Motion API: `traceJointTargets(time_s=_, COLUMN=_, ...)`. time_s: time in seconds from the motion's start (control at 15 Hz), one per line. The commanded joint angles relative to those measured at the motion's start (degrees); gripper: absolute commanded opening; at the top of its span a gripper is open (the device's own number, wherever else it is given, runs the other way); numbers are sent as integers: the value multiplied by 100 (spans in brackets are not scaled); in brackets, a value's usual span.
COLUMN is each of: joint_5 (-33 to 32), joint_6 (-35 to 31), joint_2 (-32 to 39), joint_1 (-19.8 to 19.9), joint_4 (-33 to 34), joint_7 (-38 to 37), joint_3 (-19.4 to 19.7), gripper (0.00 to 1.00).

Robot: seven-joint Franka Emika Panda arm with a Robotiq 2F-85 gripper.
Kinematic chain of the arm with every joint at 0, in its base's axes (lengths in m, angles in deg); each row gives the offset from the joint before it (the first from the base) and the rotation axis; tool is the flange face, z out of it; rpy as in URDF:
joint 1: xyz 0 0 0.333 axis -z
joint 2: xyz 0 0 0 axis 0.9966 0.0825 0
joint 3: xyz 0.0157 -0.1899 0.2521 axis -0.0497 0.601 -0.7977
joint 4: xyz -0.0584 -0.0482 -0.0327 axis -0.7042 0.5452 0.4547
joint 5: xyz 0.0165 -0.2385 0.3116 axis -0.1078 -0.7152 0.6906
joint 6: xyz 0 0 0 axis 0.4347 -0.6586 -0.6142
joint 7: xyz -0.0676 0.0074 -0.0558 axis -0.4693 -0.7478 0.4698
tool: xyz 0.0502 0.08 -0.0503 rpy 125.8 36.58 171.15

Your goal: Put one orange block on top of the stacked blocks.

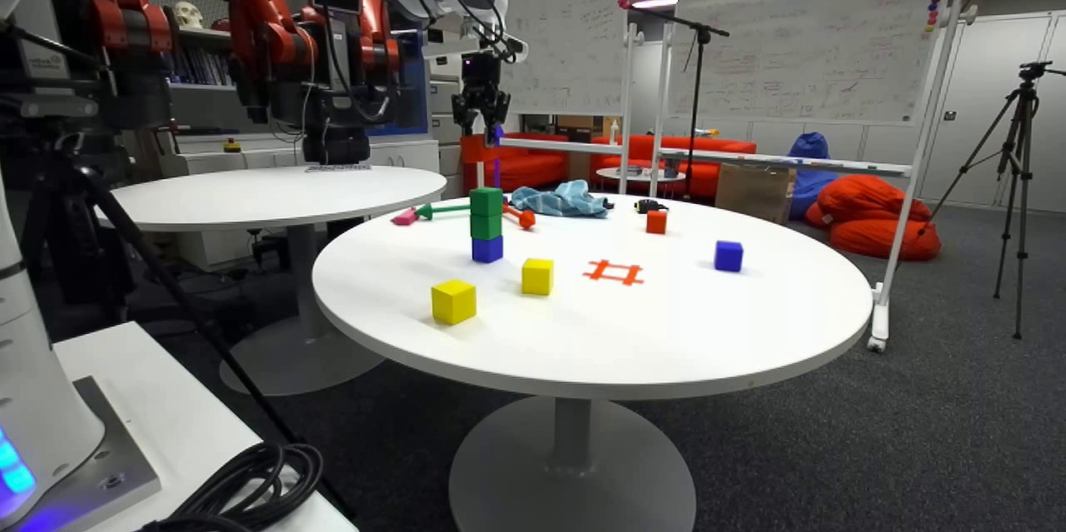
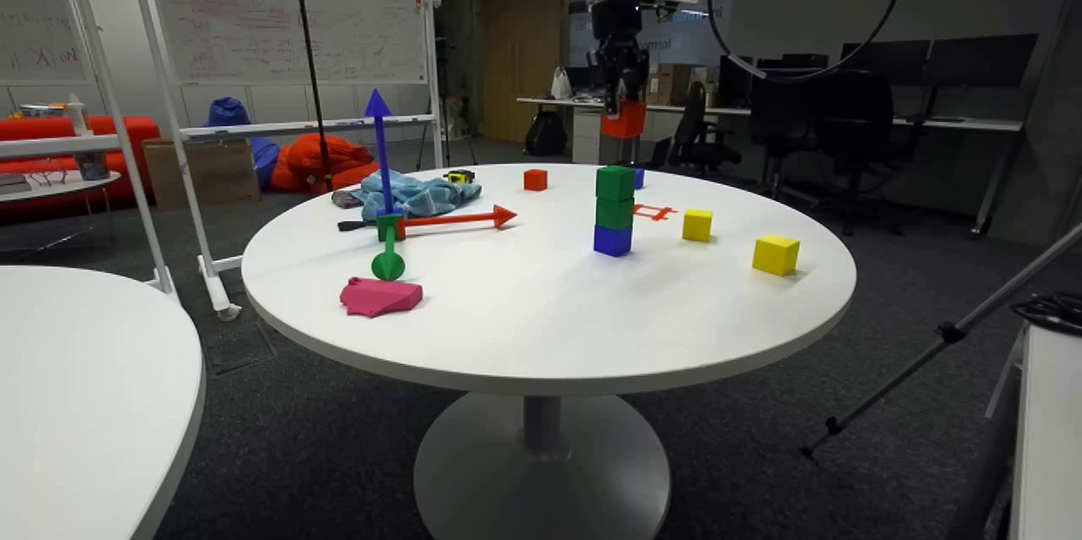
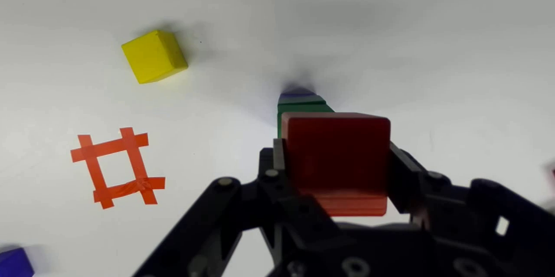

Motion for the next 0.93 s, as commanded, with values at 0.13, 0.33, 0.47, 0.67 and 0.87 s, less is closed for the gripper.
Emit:
traceJointTargets(time_s=0.13, joint_5=309, joint_6=334, joint_2=287, joint_1=218, joint_4=408, joint_7=318, joint_3=-93, gripper=29)
traceJointTargets(time_s=0.33, joint_5=323, joint_6=392, joint_2=504, joint_1=264, joint_4=663, joint_7=408, joint_3=-86, gripper=29)
traceJointTargets(time_s=0.47, joint_5=326, joint_6=511, joint_2=634, joint_1=292, joint_4=851, joint_7=447, joint_3=-85, gripper=29)
traceJointTargets(time_s=0.67, joint_5=324, joint_6=710, joint_2=760, joint_1=316, joint_4=1075, joint_7=465, joint_3=-85, gripper=29)
traceJointTargets(time_s=0.87, joint_5=324, joint_6=895, joint_2=886, joint_1=324, joint_4=1299, joint_7=477, joint_3=-88, gripper=29)
